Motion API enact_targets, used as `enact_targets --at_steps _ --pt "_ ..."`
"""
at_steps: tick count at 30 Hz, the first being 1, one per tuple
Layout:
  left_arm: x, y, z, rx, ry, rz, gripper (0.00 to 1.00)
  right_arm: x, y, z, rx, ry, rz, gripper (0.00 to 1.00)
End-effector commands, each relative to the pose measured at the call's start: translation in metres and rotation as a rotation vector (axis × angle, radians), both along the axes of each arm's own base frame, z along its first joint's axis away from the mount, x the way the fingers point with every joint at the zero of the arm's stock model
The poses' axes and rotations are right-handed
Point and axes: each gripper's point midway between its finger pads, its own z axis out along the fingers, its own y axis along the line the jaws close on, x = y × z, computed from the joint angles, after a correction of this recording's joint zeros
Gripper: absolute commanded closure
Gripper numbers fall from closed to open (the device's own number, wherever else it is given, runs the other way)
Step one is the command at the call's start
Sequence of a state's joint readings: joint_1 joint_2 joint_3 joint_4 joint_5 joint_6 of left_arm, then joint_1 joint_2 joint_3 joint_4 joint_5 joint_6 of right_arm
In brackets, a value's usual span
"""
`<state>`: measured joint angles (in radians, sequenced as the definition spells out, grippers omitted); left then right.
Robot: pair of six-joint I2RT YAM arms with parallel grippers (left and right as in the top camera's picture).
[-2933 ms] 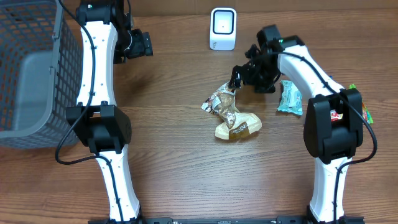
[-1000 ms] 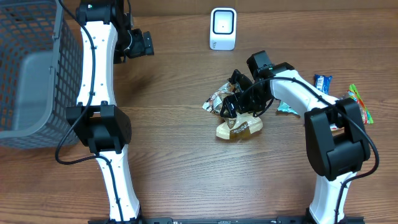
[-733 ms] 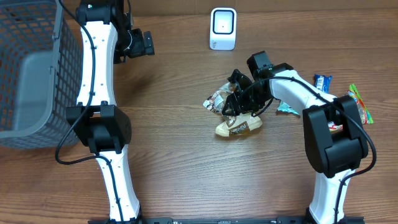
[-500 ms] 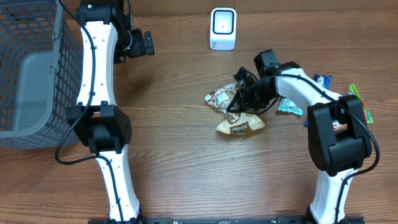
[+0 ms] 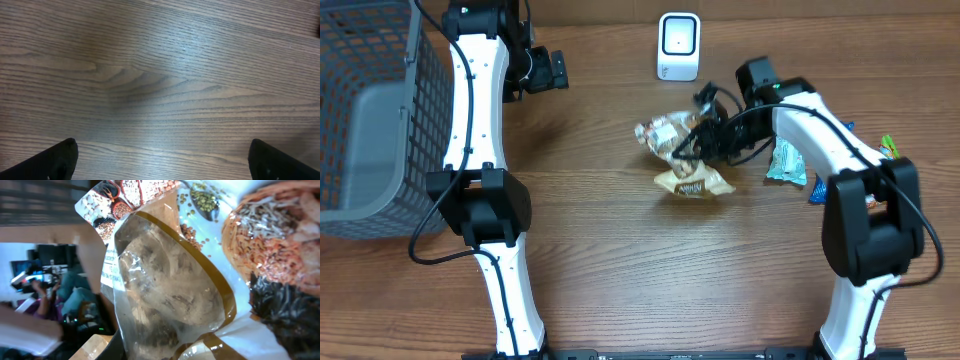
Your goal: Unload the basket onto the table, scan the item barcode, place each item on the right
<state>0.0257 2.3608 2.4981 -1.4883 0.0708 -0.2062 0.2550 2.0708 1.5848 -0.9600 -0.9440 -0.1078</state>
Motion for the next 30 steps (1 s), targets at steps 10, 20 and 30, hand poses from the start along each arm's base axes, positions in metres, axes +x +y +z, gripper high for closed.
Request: enact_targets --at_steps 10,20,30 --pt "0.0 -0.005 -0.003 -0.003 0.005 -0.027 0.0 -0.024 0.007 0.201 0.27 -0.492 0.088 0.96" --pt "0.0 -0.004 -0.003 -0.002 0.004 -0.026 0.0 -0.024 0.002 0.211 0.221 -0.563 0.062 0.96" --pt "0.0 -0.005 -0.003 -0.003 0.004 -0.027 0.0 -0.013 -0.005 0.2 0.133 -0.581 0.019 0.96"
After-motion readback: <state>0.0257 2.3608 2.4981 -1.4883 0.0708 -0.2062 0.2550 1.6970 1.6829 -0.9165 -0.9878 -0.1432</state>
